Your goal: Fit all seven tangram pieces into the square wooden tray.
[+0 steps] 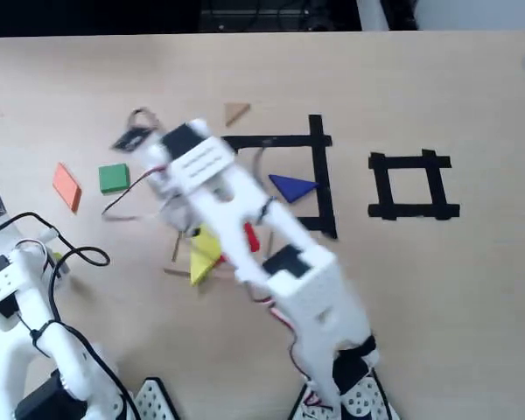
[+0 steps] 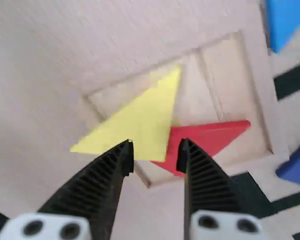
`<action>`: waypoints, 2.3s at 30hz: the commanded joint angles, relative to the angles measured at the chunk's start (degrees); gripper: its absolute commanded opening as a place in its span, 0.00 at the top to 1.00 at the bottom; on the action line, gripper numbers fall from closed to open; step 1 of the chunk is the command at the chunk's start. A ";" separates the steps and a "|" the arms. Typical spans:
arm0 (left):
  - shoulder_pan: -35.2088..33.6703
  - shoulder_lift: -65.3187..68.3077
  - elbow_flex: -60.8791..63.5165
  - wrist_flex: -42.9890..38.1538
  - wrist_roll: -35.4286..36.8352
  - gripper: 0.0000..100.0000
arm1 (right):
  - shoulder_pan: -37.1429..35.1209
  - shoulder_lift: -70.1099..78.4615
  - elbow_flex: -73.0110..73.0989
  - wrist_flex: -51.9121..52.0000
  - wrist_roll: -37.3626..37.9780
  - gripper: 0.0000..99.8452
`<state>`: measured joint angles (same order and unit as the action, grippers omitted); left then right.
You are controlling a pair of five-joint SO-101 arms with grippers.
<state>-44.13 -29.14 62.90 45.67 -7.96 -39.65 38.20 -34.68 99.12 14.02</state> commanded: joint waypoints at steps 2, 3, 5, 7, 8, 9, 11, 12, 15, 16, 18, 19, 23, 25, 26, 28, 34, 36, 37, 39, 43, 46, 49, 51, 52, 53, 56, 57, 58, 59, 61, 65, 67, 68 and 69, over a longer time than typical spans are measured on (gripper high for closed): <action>-0.13 -0.97 -0.31 -0.70 0.00 0.80 | 5.10 -12.53 14.46 -1.93 3.52 0.88; -0.13 -0.97 -0.31 -0.70 0.00 0.80 | 5.01 -13.76 17.36 -4.04 3.52 0.89; -0.13 -0.97 -0.31 -0.70 -0.09 0.80 | 5.54 -15.87 22.46 -8.62 3.43 0.93; -0.13 -0.97 -0.31 -0.70 -0.09 0.80 | 6.68 -17.19 27.12 -11.60 3.34 0.99; -0.13 -0.97 -0.31 -0.70 -0.09 0.80 | 6.77 -17.36 28.97 -12.31 3.25 0.99; -0.13 -0.97 -0.31 -0.70 -0.09 0.80 | 6.77 -17.45 30.37 -12.66 3.25 0.98; -0.13 -0.97 -0.31 -0.70 -0.09 0.80 | 6.07 -17.45 32.84 -12.84 3.34 0.99; -0.13 -0.97 -0.31 -0.70 -0.09 0.80 | 5.63 -17.45 33.54 -12.84 3.34 0.99; -0.13 -0.97 -0.31 -0.70 -0.09 0.80 | 6.07 -17.45 34.68 -12.92 3.34 0.99; -0.22 -0.97 -0.31 -0.70 -0.09 0.80 | 6.95 -17.45 34.77 -12.92 3.34 0.99; -0.31 -0.97 -0.31 -0.70 -0.09 0.80 | 8.62 -17.36 34.77 -13.10 3.60 0.99; -0.31 -0.97 -0.31 -0.70 -0.09 0.80 | 9.32 -17.36 34.95 -13.63 3.60 0.99; -0.22 -0.97 -0.31 -0.70 -0.09 0.80 | 9.76 -17.27 38.20 -18.46 3.69 0.99; -0.22 -0.97 -0.31 -0.70 -0.09 0.80 | 9.14 -17.27 39.87 -20.66 3.69 0.99; -0.22 -0.97 -0.31 -0.70 -0.09 0.80 | 8.97 -17.27 40.40 -21.10 3.69 0.99; -0.22 -0.97 -0.31 -0.70 -0.09 0.80 | 8.18 -17.27 40.84 -21.45 3.69 0.99; -0.22 -0.97 -0.31 -0.70 -0.09 0.80 | 8.26 -17.19 40.92 -24.62 3.69 0.99; -0.22 -0.97 -0.31 -0.70 -0.09 0.80 | 8.26 -15.87 40.57 -25.41 3.69 0.99; -0.31 -0.97 -0.31 -0.70 -0.09 0.80 | 8.26 -14.90 40.13 -25.67 3.69 0.99; -0.31 -0.97 -0.31 -0.70 -0.09 0.80 | 8.18 -12.44 38.02 -26.11 3.69 0.99; -0.31 -0.97 -0.31 -0.70 -0.09 0.80 | 8.00 -7.25 31.96 -24.88 3.69 0.99; -0.31 -0.97 -0.31 -0.70 -0.09 0.80 | 7.91 -4.44 26.59 -22.15 3.69 0.99; -0.22 -0.97 -0.31 -0.70 -0.09 0.80 | 7.38 -2.51 21.32 -19.69 3.69 0.99; -0.22 -0.97 -0.31 -0.70 -0.09 0.80 | 6.59 -1.54 18.59 -18.20 3.69 0.99; -0.22 -0.97 -0.31 -0.70 -0.09 0.80 | 6.15 -1.36 17.63 -17.23 3.69 0.99; -0.22 -0.97 -0.31 -0.70 -0.09 0.80 | 5.98 -1.27 16.57 -15.91 3.69 0.99; -0.31 -0.97 -0.31 -0.70 -0.09 0.80 | 6.07 -1.89 12.97 -10.90 5.89 0.99; -0.31 -0.97 -0.31 -0.70 -0.09 0.80 | 6.07 -2.33 11.74 -9.32 6.24 0.99; -0.31 -0.97 -0.31 -0.70 -0.09 0.80 | 6.07 -3.03 10.59 -8.00 6.33 0.99; -0.31 -0.97 -0.31 -0.70 -0.09 0.80 | 5.98 -3.82 9.45 -6.77 6.42 0.99; -0.31 -0.97 -0.31 -0.70 -0.09 0.80 | 5.89 -6.02 6.73 -4.57 6.42 0.99; -0.31 -0.97 -0.31 -0.70 -0.09 0.80 | 4.92 -9.19 4.26 -3.87 6.24 0.99; -0.48 -0.97 -0.31 -0.70 -0.09 0.80 | 1.67 -8.40 4.70 -5.98 6.51 0.99; -0.84 -0.97 -0.31 -0.79 0.18 0.80 | -0.09 -7.60 4.79 -6.86 6.68 0.99; -2.51 -0.97 -0.57 -0.79 0.26 0.80 | -1.85 -6.64 4.62 -7.65 7.74 0.99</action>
<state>-44.13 -29.14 62.90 45.67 -7.96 -35.16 32.57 -27.47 94.02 19.82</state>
